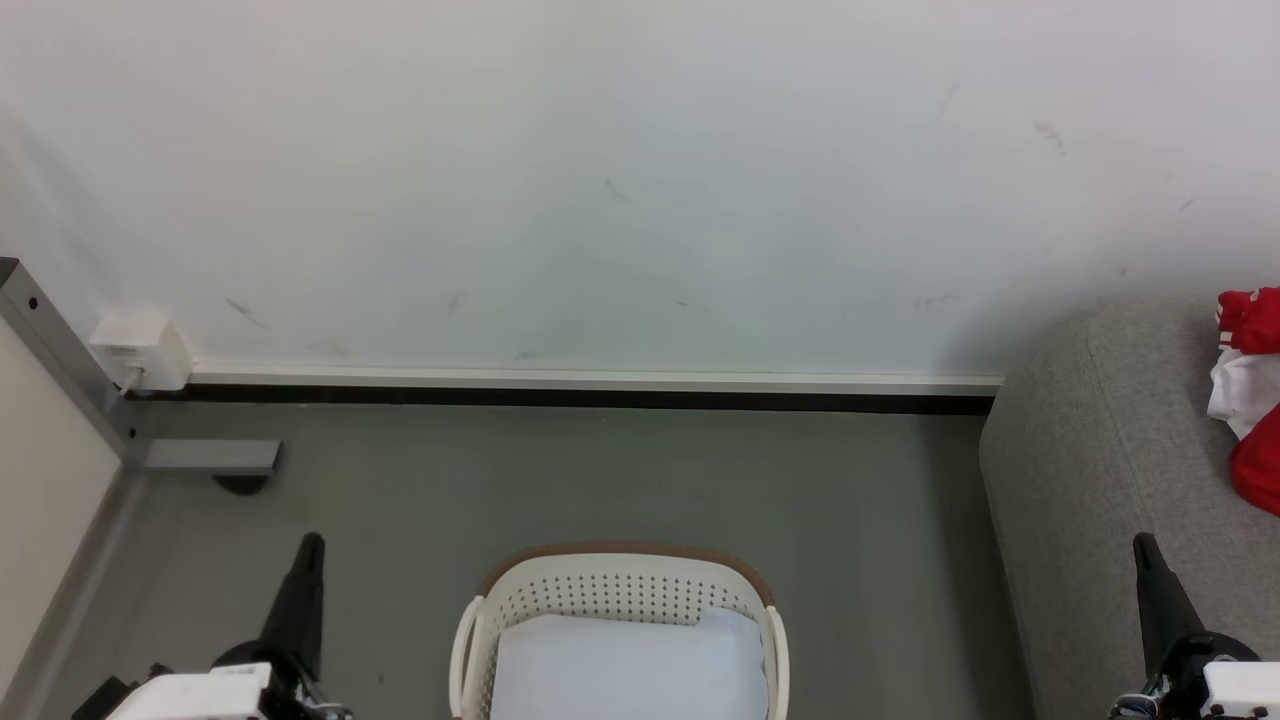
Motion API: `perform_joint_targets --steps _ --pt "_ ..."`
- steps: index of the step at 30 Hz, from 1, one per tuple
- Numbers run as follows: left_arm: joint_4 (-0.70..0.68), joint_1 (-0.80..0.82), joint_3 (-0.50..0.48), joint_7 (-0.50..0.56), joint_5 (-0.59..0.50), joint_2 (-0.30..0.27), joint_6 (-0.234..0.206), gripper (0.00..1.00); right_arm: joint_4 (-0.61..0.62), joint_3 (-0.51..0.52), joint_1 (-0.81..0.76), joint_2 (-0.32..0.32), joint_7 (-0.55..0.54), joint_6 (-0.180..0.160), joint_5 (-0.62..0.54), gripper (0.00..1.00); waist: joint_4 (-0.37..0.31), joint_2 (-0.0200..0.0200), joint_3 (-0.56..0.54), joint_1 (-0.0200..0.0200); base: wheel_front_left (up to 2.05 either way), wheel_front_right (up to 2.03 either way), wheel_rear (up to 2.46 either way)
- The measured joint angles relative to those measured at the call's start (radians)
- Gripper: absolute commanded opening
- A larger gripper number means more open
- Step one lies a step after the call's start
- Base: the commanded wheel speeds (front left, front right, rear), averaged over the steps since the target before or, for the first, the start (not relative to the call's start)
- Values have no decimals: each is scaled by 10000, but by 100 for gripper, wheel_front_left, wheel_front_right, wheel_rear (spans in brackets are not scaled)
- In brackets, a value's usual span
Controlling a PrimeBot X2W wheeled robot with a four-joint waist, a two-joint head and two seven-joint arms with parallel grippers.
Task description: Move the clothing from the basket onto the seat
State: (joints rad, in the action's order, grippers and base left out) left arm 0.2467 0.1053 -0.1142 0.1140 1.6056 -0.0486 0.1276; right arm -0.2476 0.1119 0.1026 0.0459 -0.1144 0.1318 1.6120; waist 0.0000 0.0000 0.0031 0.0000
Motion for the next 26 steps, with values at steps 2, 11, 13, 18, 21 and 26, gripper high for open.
perform_joint_targets --steps 2,11,13,18,21,26 --pt "0 0 0 0 0 0 0 0 0 0 0 0 0 0 0 0 0 0 0 0 0 0 0" --pt "-2 0 0 0 0 0 0 0 2 0 0 0 0 0 0 0 0 0 0 0 0 0 0" --pt "-2 0 0 0 0 0 0 0 2 0 0 0 0 0 0 0 0 0 0 0 0 0 0" --pt "-2 0 0 0 0 0 0 0 2 0 0 0 0 0 0 0 0 0 0 0 0 0 0" --pt "-2 0 0 0 0 0 8 0 2 0 0 0 0 0 0 0 0 0 0 0 0 0 0" --pt "-2 0 0 0 0 0 8 0 2 0 0 0 0 0 0 0 0 0 0 0 0 0 0"
